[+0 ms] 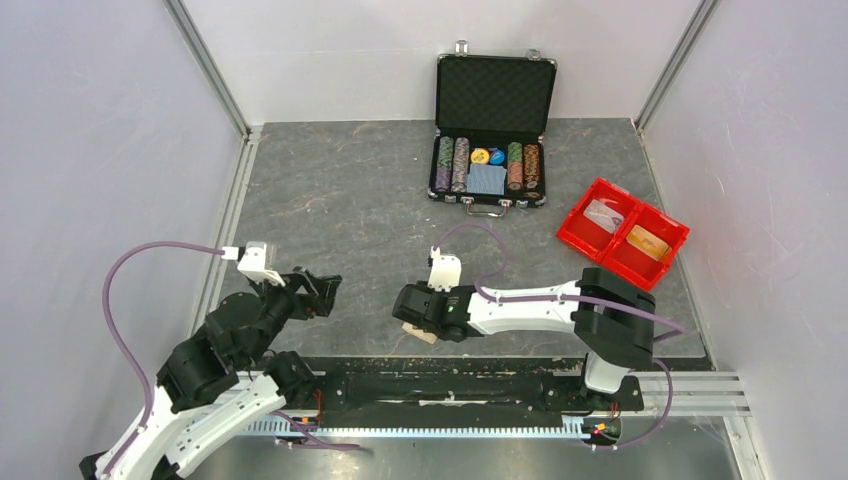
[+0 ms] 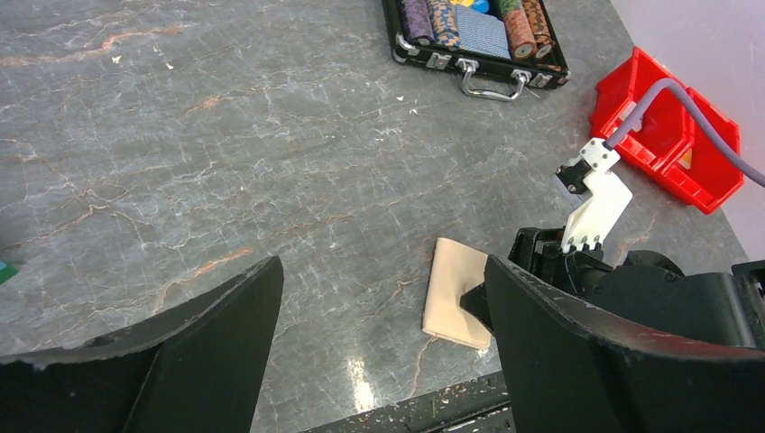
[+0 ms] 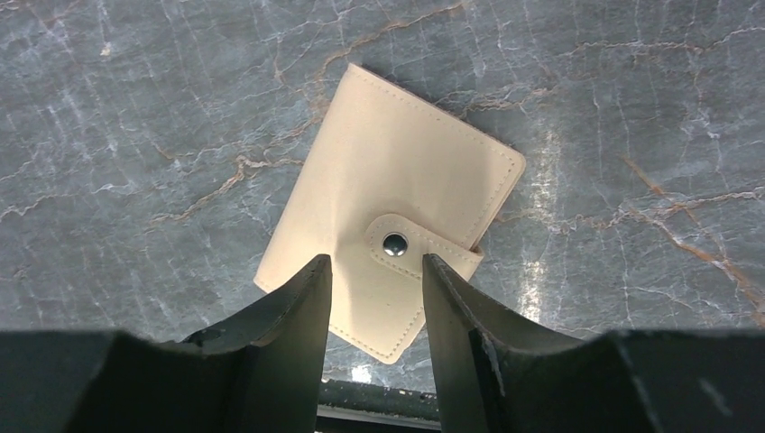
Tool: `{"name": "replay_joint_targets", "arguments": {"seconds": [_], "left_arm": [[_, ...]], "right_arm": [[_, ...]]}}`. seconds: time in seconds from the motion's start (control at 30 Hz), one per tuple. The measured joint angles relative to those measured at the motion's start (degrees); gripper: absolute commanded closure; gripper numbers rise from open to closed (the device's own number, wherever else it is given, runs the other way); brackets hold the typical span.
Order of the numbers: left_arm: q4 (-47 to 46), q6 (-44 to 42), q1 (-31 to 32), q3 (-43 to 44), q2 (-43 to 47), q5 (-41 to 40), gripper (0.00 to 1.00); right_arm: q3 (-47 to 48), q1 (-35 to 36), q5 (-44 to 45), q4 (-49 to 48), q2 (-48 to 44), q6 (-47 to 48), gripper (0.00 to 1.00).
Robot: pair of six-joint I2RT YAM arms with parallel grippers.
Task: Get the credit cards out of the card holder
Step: Open the card holder at the center of the board.
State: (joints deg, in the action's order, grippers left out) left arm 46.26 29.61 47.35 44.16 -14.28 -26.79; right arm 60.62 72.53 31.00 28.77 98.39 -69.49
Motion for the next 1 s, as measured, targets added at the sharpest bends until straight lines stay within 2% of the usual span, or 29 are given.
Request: {"name": "replay_joint_targets", "arguments": {"seconds": [0.13, 0.2, 0.43, 0.6, 0.9, 0.97, 1.0], "left_arm": [[0.0, 0.0, 0.0, 0.0, -1.0, 0.0, 0.11], [0.0, 0.0, 0.0, -0.1, -1.2, 0.0, 0.11], [0.1, 0.0, 0.0, -0.1, -1.3, -0.1, 0.11], [0.1, 0.0, 0.0, -0.1, -2.1, -0.1, 0.11], [0.2, 0.0, 0.0, -0.2, -4.1, 0.0, 0.11], [0.1, 0.0, 0.0, -0.2, -4.7, 0.0, 0.11], [0.1, 0.0, 0.0, -0.2, -5.1, 0.0, 0.11]], "right_arm": [[0.1, 0.0, 1.0, 0.6, 1.2, -0.3, 0.59], [0.2, 0.0, 1.5, 0.9, 1.4, -0.4, 0.65], [0.2, 0.3, 4.6, 2.1, 1.8, 1.0, 1.0], [-3.4, 0.3, 6.2, -1.9, 0.2, 4.9, 1.0], [-16.6, 0.3, 5.9, -14.3, -10.5, 17.9, 1.0], [-17.1, 0.3, 5.9, -15.2, -11.9, 19.7, 0.92], [-17.1, 0.3, 5.9, -15.5, -12.5, 20.2, 0.83]]}}
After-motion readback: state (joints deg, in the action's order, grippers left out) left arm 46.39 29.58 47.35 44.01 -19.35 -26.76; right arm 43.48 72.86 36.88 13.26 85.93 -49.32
